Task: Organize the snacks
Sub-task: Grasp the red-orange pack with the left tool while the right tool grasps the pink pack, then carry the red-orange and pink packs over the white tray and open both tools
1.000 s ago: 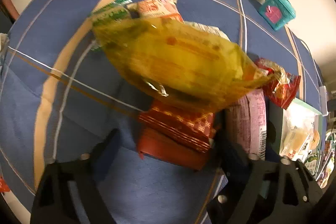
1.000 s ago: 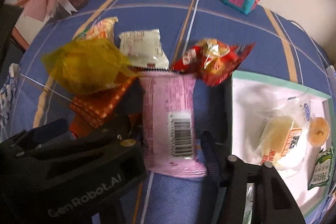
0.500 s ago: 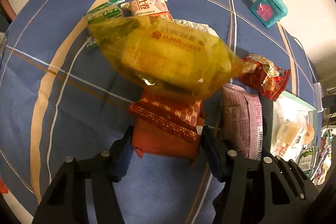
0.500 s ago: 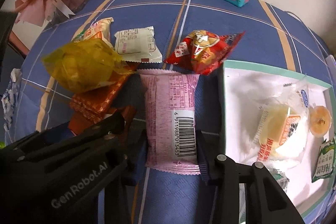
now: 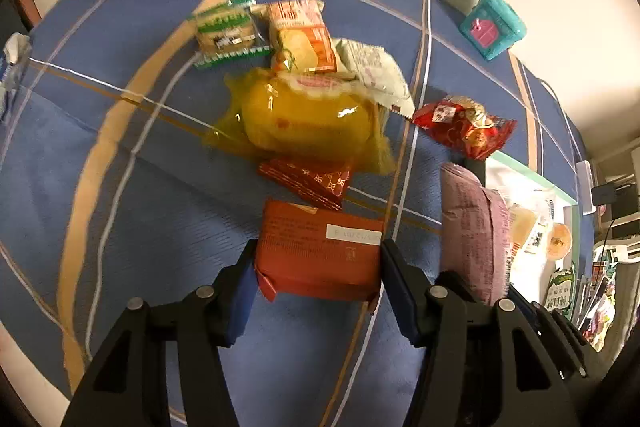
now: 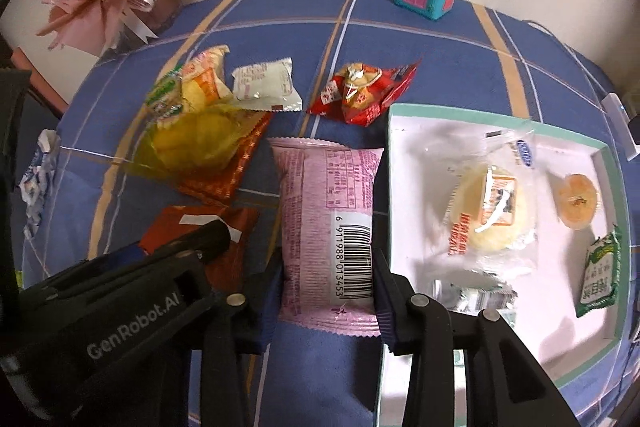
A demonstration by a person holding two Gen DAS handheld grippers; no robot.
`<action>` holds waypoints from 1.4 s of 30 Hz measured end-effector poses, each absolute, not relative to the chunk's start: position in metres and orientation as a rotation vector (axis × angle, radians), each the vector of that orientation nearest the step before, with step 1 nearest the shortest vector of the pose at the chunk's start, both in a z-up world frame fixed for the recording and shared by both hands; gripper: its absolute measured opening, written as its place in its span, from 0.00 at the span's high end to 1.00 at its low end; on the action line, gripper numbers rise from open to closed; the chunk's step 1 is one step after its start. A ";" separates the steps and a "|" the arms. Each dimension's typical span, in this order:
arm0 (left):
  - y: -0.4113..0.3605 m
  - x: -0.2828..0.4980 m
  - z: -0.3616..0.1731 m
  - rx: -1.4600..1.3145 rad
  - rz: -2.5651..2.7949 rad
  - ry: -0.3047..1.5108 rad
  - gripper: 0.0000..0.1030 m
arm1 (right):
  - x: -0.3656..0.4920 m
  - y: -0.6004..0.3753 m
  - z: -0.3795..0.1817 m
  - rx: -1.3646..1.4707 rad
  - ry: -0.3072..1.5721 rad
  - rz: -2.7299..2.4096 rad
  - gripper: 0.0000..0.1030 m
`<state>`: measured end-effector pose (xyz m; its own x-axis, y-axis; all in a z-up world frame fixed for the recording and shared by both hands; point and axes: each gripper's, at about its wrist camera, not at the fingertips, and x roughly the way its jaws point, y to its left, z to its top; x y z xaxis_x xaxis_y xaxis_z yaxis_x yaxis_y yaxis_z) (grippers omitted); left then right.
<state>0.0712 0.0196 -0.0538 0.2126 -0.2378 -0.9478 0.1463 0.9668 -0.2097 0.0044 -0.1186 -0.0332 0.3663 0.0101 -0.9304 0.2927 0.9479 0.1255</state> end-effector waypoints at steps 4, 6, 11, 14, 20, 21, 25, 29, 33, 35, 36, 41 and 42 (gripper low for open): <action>0.024 0.062 -0.039 -0.085 -0.264 1.293 0.41 | -0.009 -0.120 -0.021 0.300 1.160 -0.186 0.59; 0.024 0.059 -0.032 -0.082 -0.266 1.275 0.41 | -0.016 -0.120 -0.011 0.297 1.142 -0.187 0.59; 0.013 0.053 -0.020 -0.070 -0.277 1.245 0.41 | -0.030 -0.134 0.005 0.303 1.105 -0.218 0.59; -0.002 0.048 -0.017 -0.040 -0.300 1.238 0.41 | -0.032 -0.157 0.007 0.312 1.097 -0.285 0.59; -0.049 0.034 -0.018 0.038 -0.369 1.236 0.41 | -0.051 -0.218 -0.001 0.420 1.102 -0.427 0.59; -0.057 0.031 -0.019 0.055 -0.383 1.237 0.41 | -0.055 -0.224 -0.002 0.429 1.104 -0.442 0.59; -0.090 0.017 -0.021 0.100 -0.449 1.243 0.41 | -0.066 -0.253 -0.009 0.479 1.112 -0.501 0.59; -0.121 0.002 -0.023 0.155 -0.513 1.237 0.41 | -0.077 -0.278 -0.016 0.524 1.135 -0.538 0.59; -0.149 -0.011 -0.027 0.219 -0.558 1.227 0.41 | -0.085 -0.295 -0.025 0.565 1.143 -0.559 0.59; -0.159 -0.015 -0.030 0.238 -0.575 1.229 0.41 | -0.090 -0.301 -0.027 0.581 1.143 -0.565 0.59; -0.163 -0.017 -0.031 0.245 -0.582 1.230 0.41 | -0.092 -0.303 -0.027 0.587 1.140 -0.565 0.59; -0.183 -0.025 -0.039 0.296 -0.604 1.222 0.41 | -0.097 -0.312 -0.031 0.604 1.145 -0.578 0.59; -0.185 -0.026 -0.040 0.304 -0.608 1.222 0.41 | -0.097 -0.312 -0.032 0.610 1.147 -0.575 0.58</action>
